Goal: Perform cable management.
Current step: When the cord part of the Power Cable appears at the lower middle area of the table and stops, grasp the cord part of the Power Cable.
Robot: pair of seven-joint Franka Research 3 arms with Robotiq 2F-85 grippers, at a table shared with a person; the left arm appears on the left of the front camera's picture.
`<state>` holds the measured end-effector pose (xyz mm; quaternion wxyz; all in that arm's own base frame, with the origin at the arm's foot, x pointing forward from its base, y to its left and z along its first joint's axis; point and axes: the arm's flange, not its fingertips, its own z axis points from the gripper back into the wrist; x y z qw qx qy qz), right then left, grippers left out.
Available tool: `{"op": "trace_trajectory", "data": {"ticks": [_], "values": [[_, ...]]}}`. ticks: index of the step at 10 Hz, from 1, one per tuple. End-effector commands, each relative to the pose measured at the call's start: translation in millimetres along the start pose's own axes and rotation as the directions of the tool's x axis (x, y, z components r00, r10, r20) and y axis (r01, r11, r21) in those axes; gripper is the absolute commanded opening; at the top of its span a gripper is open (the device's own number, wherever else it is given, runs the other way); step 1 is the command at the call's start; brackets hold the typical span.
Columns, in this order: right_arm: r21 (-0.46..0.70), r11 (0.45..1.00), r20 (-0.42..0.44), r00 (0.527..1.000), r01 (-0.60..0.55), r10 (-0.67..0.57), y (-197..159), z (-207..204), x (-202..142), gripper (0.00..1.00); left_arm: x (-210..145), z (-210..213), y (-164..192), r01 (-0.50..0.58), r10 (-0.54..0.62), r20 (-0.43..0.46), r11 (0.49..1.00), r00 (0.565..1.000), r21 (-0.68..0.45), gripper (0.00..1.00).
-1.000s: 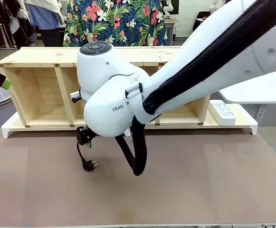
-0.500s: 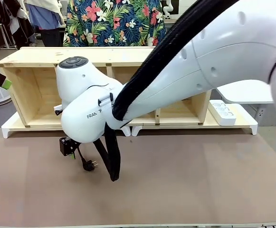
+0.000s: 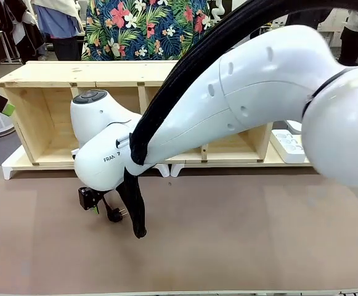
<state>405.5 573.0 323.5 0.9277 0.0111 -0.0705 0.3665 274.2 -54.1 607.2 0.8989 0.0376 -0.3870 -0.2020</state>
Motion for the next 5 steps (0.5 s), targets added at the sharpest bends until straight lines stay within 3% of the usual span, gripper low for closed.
{"op": "trace_trajectory", "data": {"ticks": [1,5], "values": [[-0.004,0.999,-0.008,0.999,-0.035,0.035,0.2,-12.3,17.3,1.0,1.9,-1.3,0.2,0.0,0.0,0.011,1.0,1.0,0.003,1.0],[-0.008,0.999,-0.048,0.998,-0.035,0.035,-4.5,-20.4,21.2,1.0,1.9,-1.3,0.2,0.0,0.0,0.011,1.0,1.0,0.003,1.0]]}}
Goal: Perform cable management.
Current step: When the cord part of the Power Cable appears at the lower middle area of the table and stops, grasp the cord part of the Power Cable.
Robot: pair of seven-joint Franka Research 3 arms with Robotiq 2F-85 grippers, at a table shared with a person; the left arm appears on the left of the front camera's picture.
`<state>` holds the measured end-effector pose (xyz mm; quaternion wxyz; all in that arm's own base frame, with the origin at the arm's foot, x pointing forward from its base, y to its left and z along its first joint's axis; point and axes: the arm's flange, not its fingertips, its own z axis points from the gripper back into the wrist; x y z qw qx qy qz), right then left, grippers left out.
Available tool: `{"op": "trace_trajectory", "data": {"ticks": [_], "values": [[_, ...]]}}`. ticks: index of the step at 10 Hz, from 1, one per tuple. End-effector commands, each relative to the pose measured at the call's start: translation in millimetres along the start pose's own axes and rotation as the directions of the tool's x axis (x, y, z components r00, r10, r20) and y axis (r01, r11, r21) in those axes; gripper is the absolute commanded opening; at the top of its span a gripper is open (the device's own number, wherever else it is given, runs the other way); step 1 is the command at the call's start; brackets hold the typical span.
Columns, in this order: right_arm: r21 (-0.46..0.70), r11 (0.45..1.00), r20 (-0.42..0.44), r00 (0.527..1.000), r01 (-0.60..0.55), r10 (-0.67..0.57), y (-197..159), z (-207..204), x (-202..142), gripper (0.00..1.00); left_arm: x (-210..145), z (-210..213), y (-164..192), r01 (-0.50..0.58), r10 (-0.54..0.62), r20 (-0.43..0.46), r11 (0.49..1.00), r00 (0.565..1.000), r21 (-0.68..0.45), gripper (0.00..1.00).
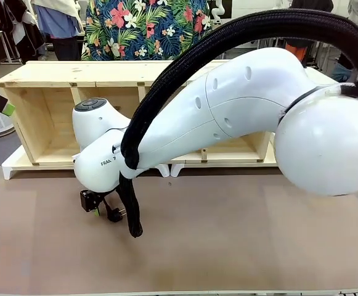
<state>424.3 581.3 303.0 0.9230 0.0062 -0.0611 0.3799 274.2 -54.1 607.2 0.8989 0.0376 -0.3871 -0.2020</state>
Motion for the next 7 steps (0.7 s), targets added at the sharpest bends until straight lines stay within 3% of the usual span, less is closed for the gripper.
{"op": "trace_trajectory", "data": {"ticks": [1,7], "values": [[-0.012,1.0,-0.042,0.999,0.0,0.0,0.5,2.4,4.5,0.93,1.9,-1.3,0.2,0.0,0.0,0.011,1.0,1.0,0.003,1.0],[-0.037,0.999,-0.085,0.996,0.03,-0.033,-1.5,2.1,2.8,0.34,1.9,-1.3,0.2,0.0,0.0,0.011,1.0,1.0,0.003,1.0]]}}
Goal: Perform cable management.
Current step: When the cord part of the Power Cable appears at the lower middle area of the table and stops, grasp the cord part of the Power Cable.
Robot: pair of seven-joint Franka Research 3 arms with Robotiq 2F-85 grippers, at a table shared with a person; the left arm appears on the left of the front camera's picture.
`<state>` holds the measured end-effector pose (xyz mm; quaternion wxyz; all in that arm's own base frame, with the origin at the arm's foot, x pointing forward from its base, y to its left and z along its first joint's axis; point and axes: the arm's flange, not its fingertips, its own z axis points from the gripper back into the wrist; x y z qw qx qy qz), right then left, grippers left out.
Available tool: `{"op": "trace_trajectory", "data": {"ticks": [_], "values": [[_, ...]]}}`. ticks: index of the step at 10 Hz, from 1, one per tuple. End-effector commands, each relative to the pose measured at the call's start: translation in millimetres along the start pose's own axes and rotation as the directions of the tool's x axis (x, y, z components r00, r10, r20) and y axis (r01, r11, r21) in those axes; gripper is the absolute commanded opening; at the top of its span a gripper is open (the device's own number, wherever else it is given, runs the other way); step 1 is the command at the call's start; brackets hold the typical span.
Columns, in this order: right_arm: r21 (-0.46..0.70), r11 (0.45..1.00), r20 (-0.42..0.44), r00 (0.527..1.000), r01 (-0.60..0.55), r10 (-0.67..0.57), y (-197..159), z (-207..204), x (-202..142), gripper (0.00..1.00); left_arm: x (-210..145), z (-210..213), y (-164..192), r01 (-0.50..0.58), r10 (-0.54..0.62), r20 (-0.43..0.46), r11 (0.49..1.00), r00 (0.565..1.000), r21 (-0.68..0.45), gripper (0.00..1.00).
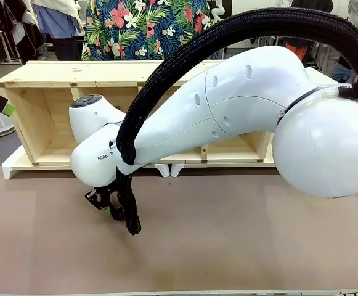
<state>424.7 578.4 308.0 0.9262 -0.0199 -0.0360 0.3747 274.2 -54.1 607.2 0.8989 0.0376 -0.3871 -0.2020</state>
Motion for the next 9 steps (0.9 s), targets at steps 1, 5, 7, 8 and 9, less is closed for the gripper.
{"op": "trace_trajectory", "data": {"ticks": [1,5,7,8,9], "values": [[-0.003,1.0,-0.016,1.0,0.02,-0.02,1.2,-2.8,4.1,0.24,1.9,-1.3,0.2,0.0,0.0,0.011,1.0,1.0,0.003,1.0],[-0.002,1.0,-0.018,0.999,0.03,-0.03,0.1,-2.0,4.4,0.0,1.9,-1.3,0.2,0.0,0.0,0.011,1.0,1.0,0.003,1.0],[0.034,0.999,0.03,0.999,0.012,-0.014,1.6,-1.4,5.2,0.0,1.9,-1.3,0.2,0.0,0.0,0.011,1.0,1.0,0.003,1.0],[-0.001,1.0,0.001,1.0,0.002,-0.002,0.2,0.4,0.3,0.0,1.9,-1.3,0.2,0.0,0.0,0.011,1.0,1.0,0.003,1.0],[-0.001,1.0,0.001,1.0,0.002,-0.002,0.2,0.4,0.3,0.0,1.9,-1.3,0.2,0.0,0.0,0.011,1.0,1.0,0.003,1.0]]}}
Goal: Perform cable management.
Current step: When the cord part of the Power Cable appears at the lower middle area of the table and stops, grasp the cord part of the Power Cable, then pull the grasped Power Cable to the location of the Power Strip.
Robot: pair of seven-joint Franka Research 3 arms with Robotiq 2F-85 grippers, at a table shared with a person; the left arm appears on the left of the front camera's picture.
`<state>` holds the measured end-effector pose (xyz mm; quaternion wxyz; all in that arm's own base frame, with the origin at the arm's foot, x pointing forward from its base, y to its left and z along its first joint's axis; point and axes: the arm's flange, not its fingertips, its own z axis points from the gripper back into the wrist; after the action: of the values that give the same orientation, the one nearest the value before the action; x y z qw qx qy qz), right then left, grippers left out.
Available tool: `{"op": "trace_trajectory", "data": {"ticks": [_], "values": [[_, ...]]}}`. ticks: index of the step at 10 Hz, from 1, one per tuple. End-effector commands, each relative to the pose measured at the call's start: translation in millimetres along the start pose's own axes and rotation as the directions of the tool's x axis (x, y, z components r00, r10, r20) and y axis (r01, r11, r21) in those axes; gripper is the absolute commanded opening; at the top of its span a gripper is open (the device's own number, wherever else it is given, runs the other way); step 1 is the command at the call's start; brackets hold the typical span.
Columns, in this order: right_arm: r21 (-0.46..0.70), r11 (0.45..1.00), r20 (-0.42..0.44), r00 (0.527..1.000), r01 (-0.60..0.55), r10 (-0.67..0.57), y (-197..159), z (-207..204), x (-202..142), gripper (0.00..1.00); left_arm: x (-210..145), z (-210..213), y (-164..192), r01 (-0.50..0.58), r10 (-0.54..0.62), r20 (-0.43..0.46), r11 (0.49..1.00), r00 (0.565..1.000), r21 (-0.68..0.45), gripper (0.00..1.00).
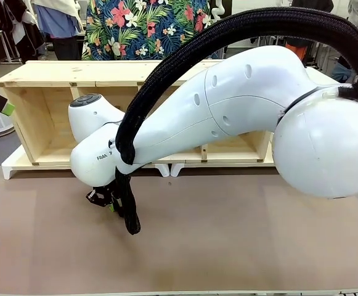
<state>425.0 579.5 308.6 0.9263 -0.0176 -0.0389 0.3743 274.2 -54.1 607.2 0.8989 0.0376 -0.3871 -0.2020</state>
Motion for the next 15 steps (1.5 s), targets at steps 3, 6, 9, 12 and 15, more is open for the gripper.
{"op": "trace_trajectory", "data": {"ticks": [3,6,9,12,15], "values": [[-0.003,1.0,-0.006,1.0,0.001,-0.001,0,0,-1,0.0,2,-1,0,0.0,0.0,0.011,1.0,1.0,0.003,1.0],[-0.003,1.0,-0.006,1.0,0.001,-0.001,0,0,-1,0.0,2,-1,0,0.0,0.0,0.011,1.0,1.0,0.003,1.0],[-0.003,1.0,-0.006,1.0,0.001,-0.001,0,0,-1,0.0,2,-1,0,0.0,0.0,0.011,1.0,1.0,0.003,1.0],[0.0,1.0,0.0,1.0,0.0,0.0,0,0,0,0.14,2,-1,0,0.0,0.0,0.011,1.0,1.0,0.003,1.0],[-0.023,0.999,0.007,1.0,0.028,-0.028,14,27,-15,0.14,2,-1,0,0.0,0.0,0.011,1.0,1.0,0.003,1.0]]}}
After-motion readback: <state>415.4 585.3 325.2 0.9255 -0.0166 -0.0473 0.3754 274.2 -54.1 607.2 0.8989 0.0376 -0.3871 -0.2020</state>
